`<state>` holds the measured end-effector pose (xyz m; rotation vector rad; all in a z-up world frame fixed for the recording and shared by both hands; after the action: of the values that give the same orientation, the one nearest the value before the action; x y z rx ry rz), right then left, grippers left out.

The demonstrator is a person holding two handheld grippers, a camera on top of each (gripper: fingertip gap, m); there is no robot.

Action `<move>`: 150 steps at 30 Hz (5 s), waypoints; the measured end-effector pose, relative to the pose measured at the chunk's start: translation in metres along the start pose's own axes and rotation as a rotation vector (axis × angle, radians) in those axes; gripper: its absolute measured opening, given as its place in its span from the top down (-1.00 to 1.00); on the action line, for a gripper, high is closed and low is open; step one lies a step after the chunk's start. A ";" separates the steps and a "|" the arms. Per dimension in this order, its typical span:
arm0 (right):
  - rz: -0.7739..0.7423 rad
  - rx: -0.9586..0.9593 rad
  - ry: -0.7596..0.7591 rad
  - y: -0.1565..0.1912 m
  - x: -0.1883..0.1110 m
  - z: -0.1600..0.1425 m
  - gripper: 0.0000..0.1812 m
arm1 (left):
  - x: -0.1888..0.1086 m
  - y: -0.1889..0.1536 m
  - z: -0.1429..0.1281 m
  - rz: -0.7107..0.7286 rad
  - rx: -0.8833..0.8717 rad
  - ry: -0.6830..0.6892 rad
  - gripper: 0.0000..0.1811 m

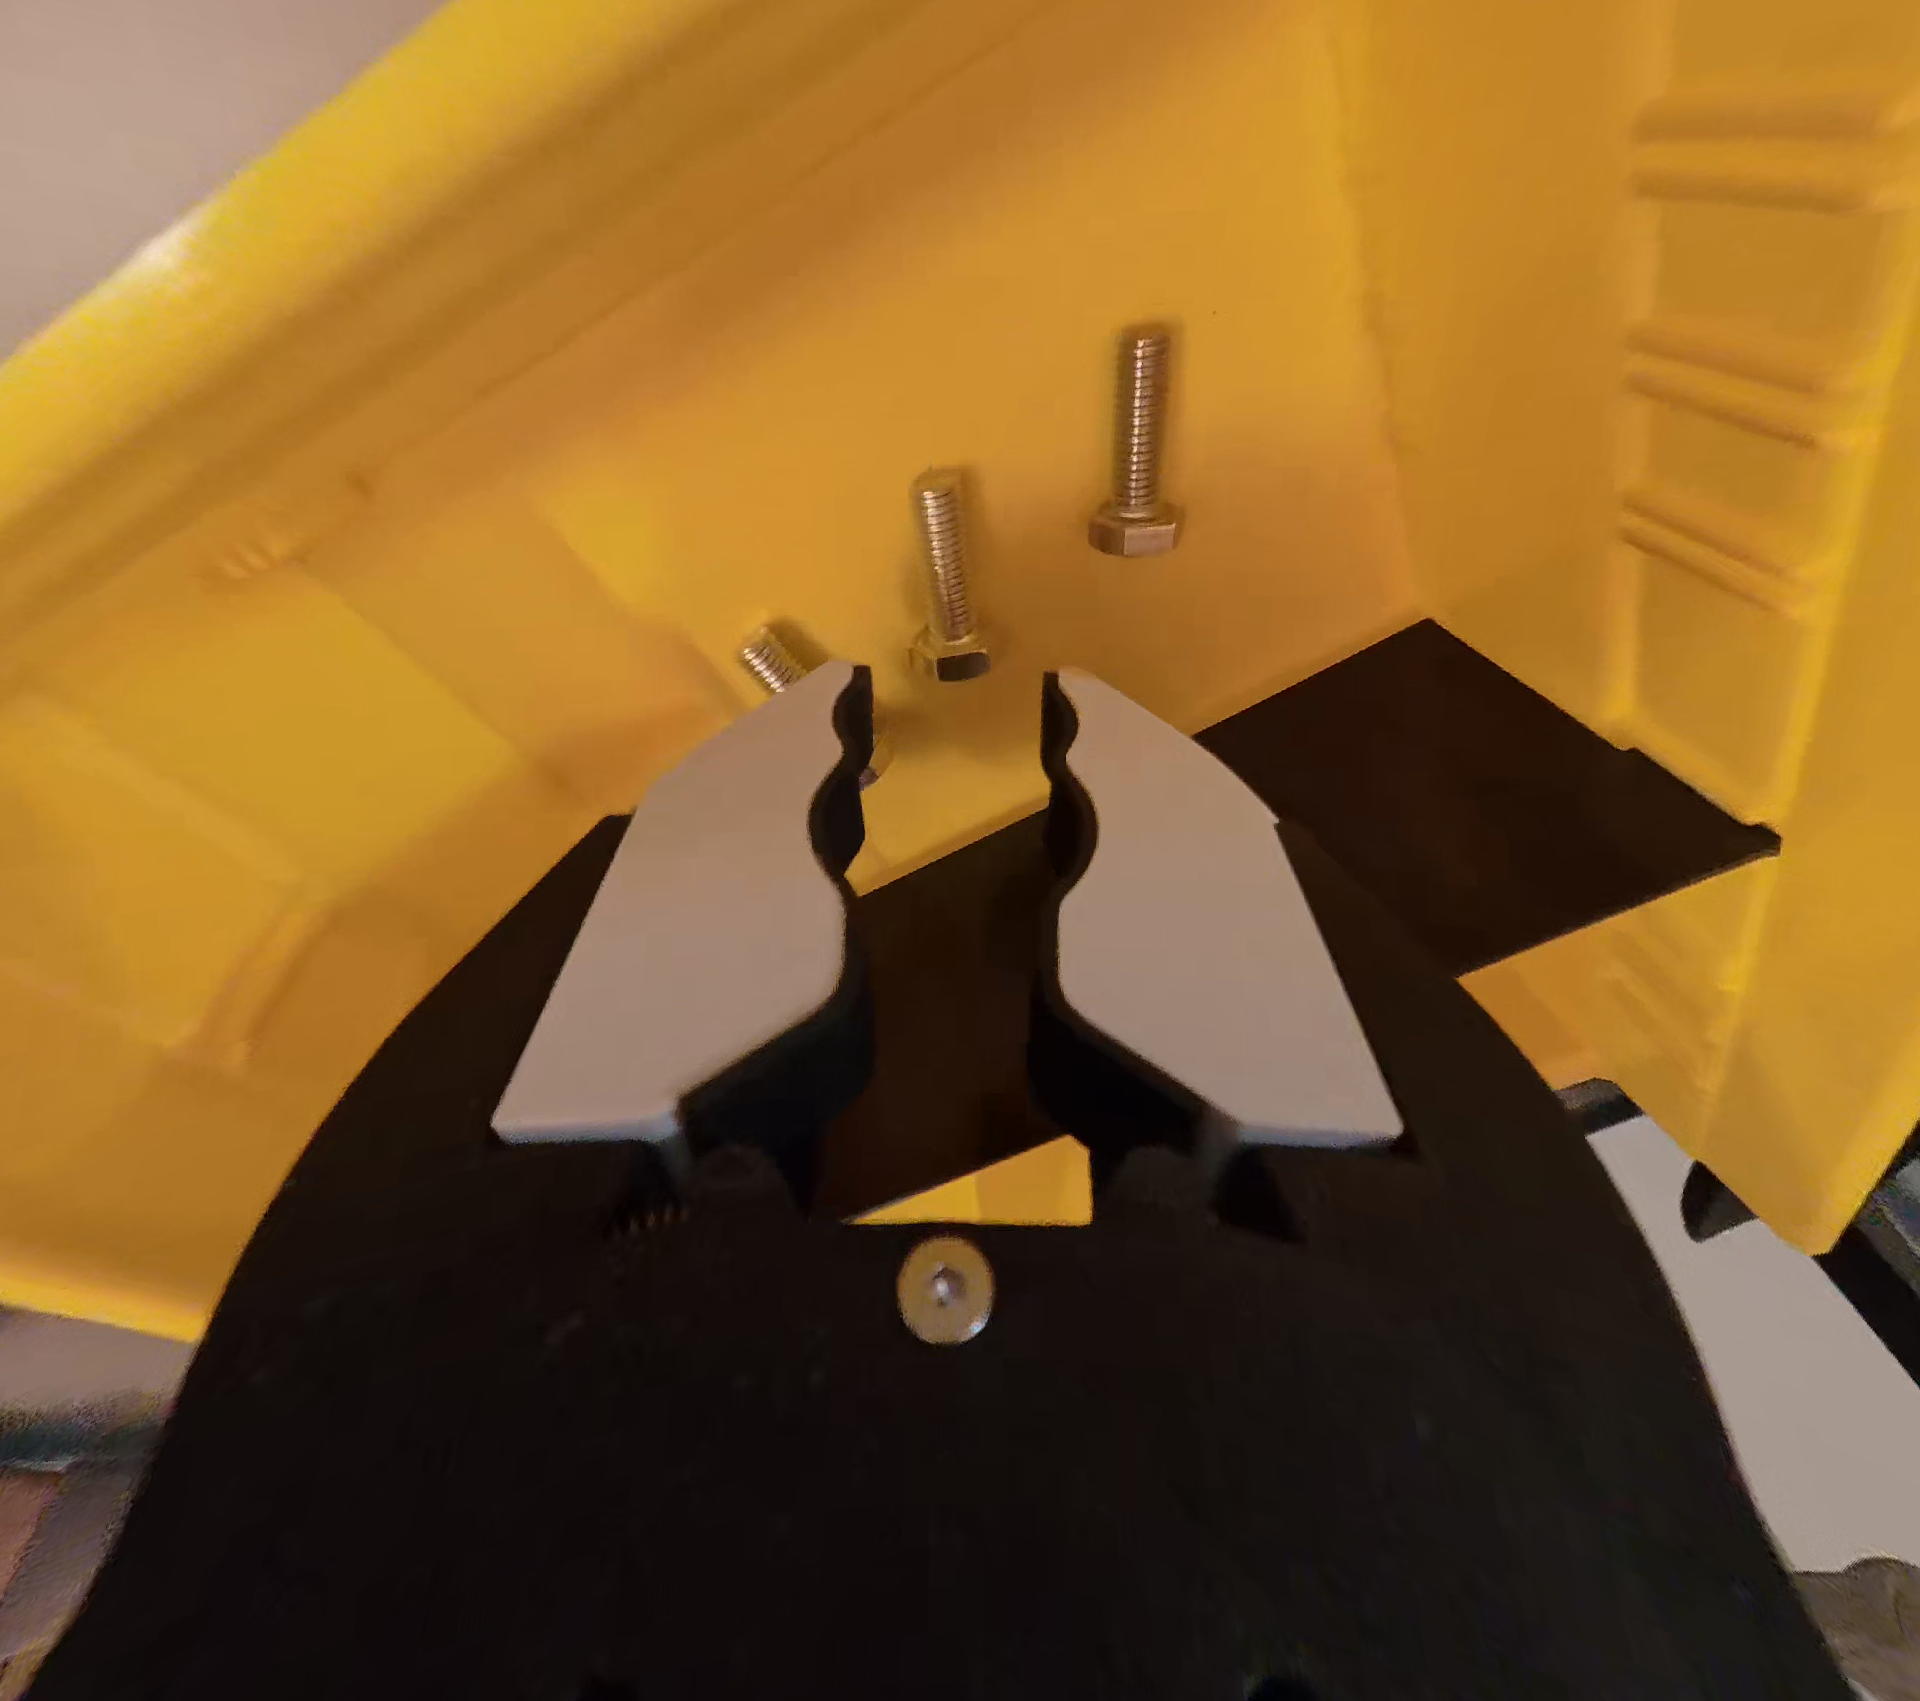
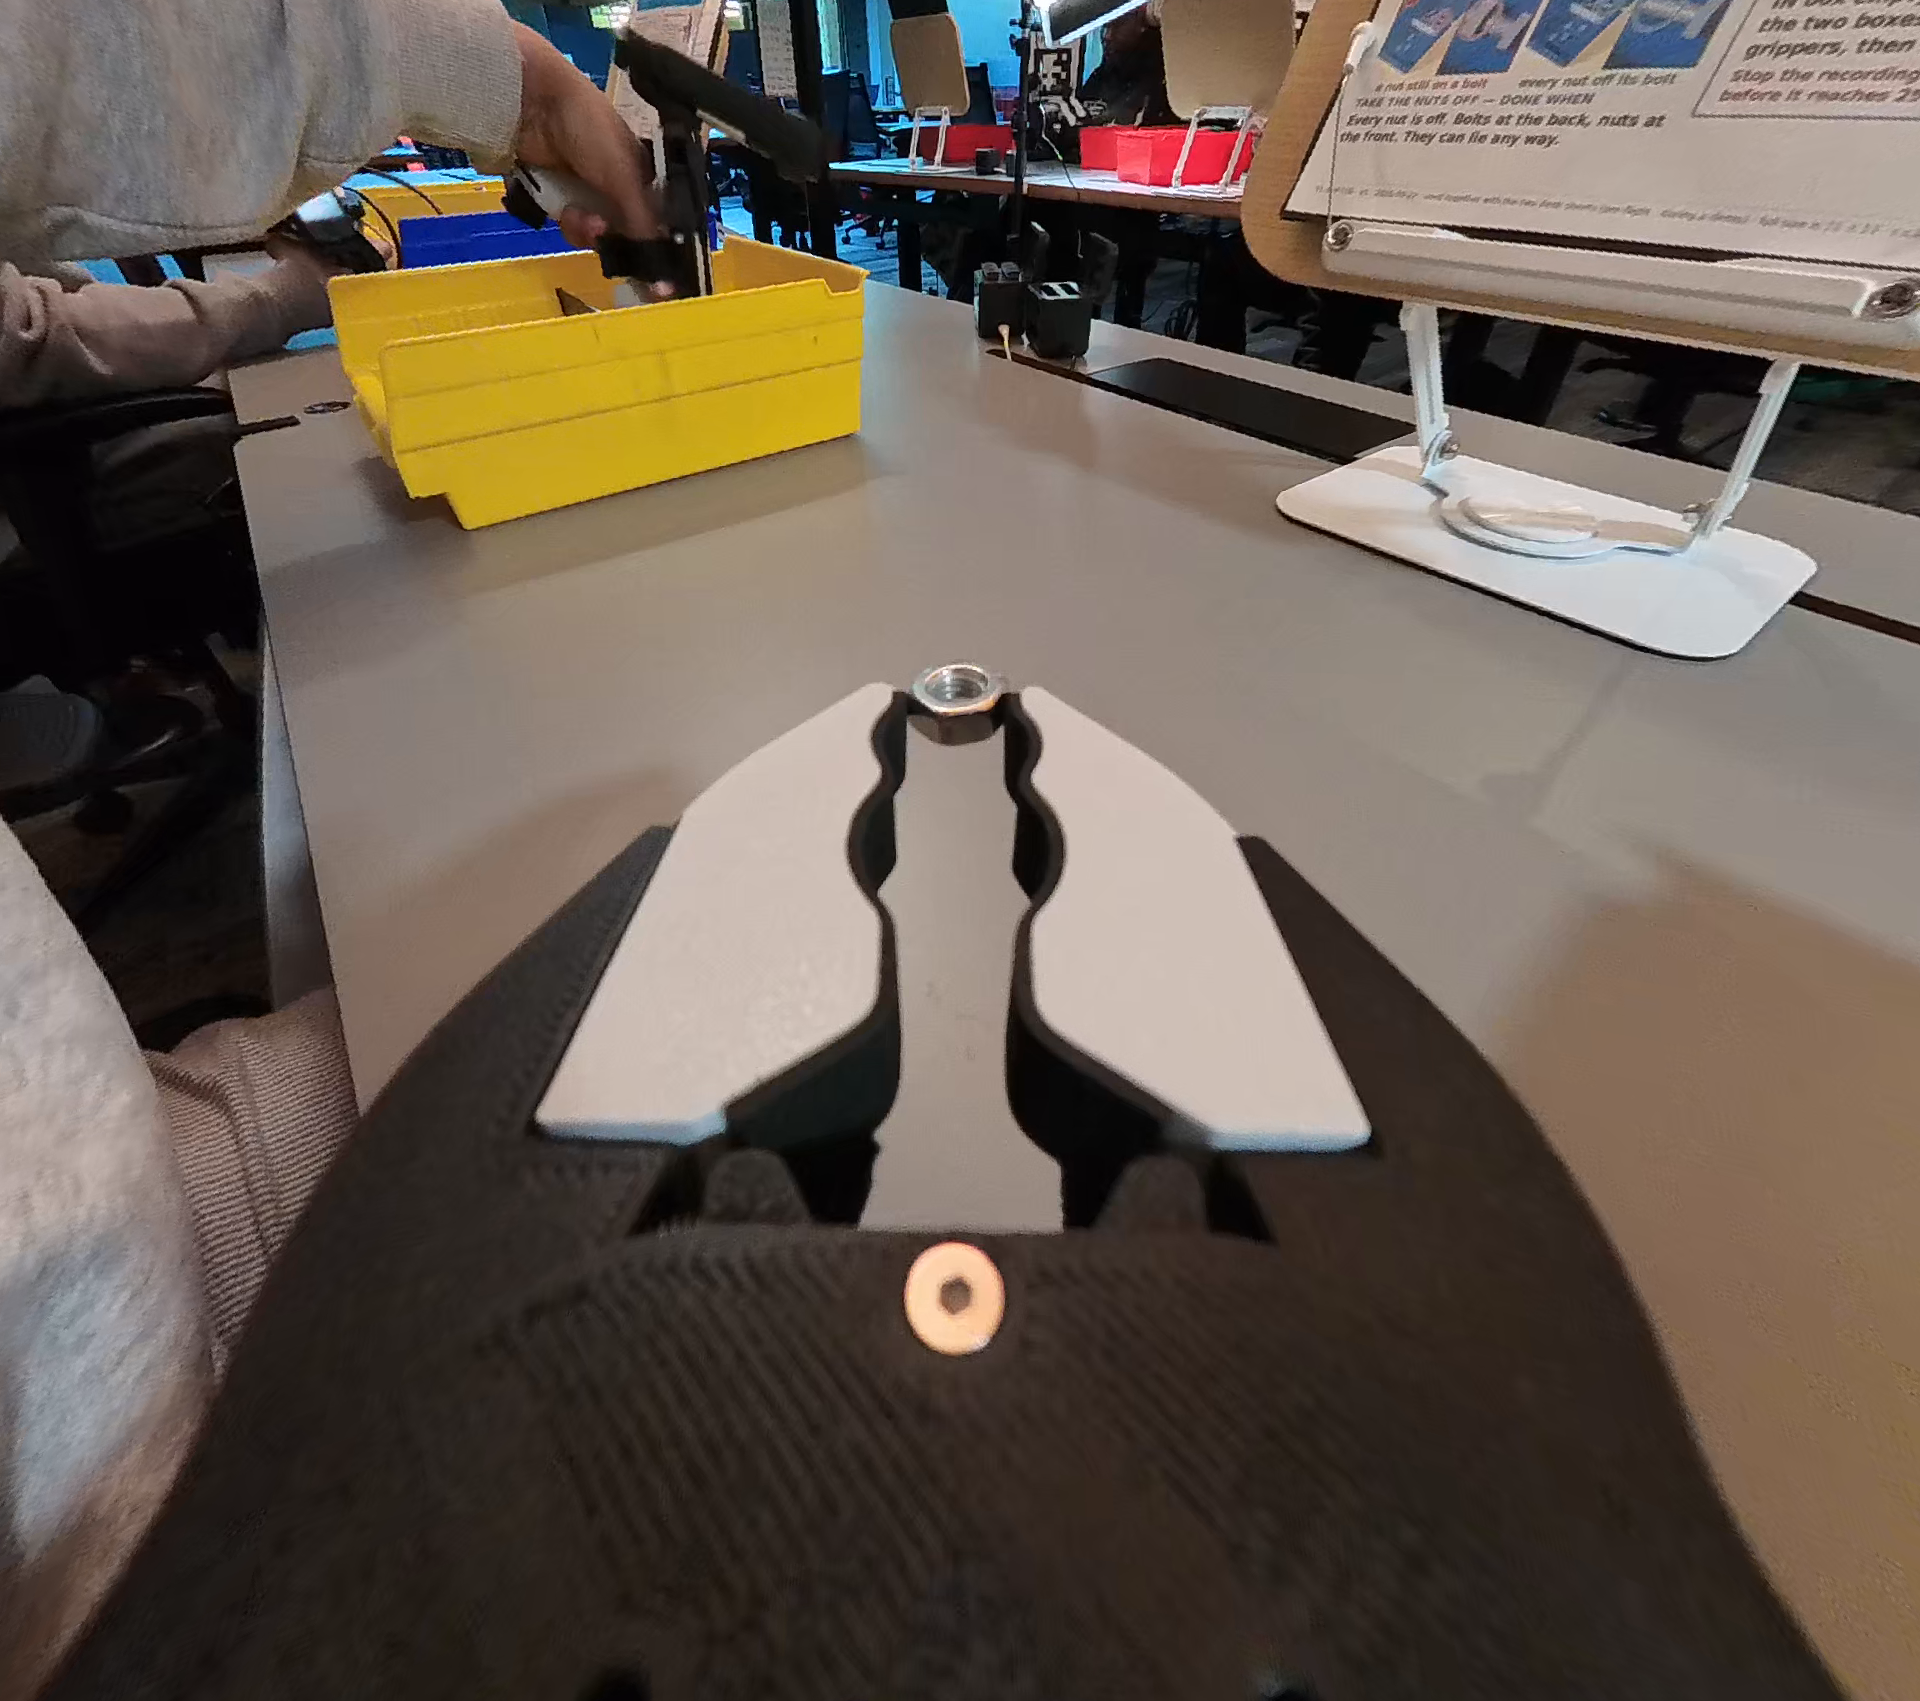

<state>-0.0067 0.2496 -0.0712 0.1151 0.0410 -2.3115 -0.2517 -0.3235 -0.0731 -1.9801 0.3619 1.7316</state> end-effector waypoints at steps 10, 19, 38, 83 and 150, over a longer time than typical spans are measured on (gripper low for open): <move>-0.002 0.001 -0.004 -0.001 -0.001 0.001 0.81 | 0.015 0.008 0.004 -0.062 -0.117 0.031 0.61; -0.004 0.006 -0.001 -0.003 -0.001 0.000 0.80 | 0.017 0.012 -0.002 -0.143 -0.141 0.028 0.64; -0.005 0.010 0.009 -0.003 0.002 -0.002 0.80 | 0.022 0.012 -0.002 -0.201 -0.153 0.008 0.77; 0.071 0.088 -0.189 0.009 -0.040 0.036 0.81 | 0.059 -0.450 -0.020 -0.519 0.515 -1.691 0.79; 0.199 0.070 -0.013 0.038 -0.028 0.053 0.81 | 0.095 -0.482 -0.022 -0.775 0.591 -1.572 0.79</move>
<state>0.0363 0.2408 -0.0152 0.1334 -0.0565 -2.1149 0.0222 0.0851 -0.0767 0.0252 -0.3760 1.7348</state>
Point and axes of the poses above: each gripper's, where its closed fingertips meet, x out along the fingers, z out of its top, y = z × x across the jaws, the point moved 9 cm from there along -x, back along the fingers, and after that the axes turned 3 degrees about -z, right-handed, at the moved point
